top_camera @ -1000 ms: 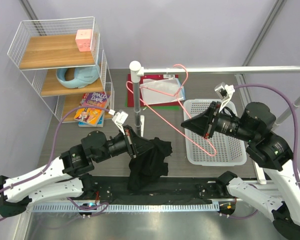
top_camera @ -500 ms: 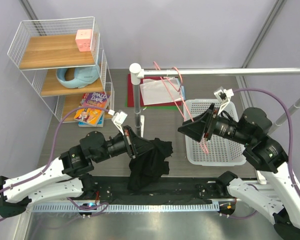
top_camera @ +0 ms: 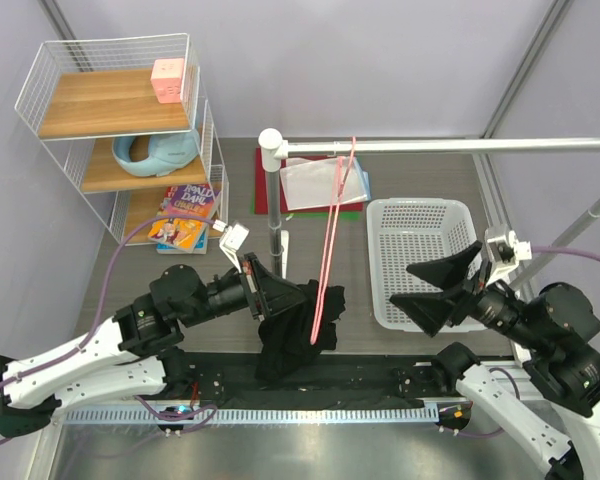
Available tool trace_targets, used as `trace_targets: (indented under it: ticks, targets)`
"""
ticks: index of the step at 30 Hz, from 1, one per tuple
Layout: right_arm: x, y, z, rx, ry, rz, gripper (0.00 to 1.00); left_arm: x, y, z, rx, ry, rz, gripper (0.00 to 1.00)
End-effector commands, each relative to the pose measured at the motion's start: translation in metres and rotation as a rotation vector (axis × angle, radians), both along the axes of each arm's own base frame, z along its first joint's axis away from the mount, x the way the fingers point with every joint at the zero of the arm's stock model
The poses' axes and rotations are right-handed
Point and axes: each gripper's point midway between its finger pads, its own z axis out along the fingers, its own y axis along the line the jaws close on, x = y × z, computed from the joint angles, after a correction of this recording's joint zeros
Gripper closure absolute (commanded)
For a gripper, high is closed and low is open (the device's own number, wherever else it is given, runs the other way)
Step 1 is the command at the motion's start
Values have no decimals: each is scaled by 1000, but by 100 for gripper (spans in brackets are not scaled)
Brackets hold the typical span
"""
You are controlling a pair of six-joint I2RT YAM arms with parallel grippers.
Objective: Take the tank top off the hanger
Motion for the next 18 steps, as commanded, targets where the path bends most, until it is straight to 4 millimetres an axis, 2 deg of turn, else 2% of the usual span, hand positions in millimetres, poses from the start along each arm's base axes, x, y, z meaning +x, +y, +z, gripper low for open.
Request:
trace_targets:
  ticks: [1,3,6,9,11,12,15,18]
  targets:
    - [-15,7,-27,-68,-37,107,1,-22,4,60,-181,-55,-104,100]
    - [-24,9,-31,-70,-45,152,0,-22,3,55,-172,-45,-106,100]
    - [-24,13,-41,-75,-52,176,0,-15,-1,40,-150,-15,-81,100]
    - [-20,28,-70,-68,-25,251,0,-11,-4,34,-169,3,-64,100]
    - [-27,39,-78,-34,2,343,0,-7,-8,30,-164,14,-52,100]
    - [-19,46,-89,-34,21,352,0,-6,-8,30,-164,18,-46,100]
    - [-6,56,-103,-4,57,353,0,0,-12,26,-152,31,-26,100]
    - [-5,66,-104,68,75,414,0,8,-13,19,-132,54,16,100]
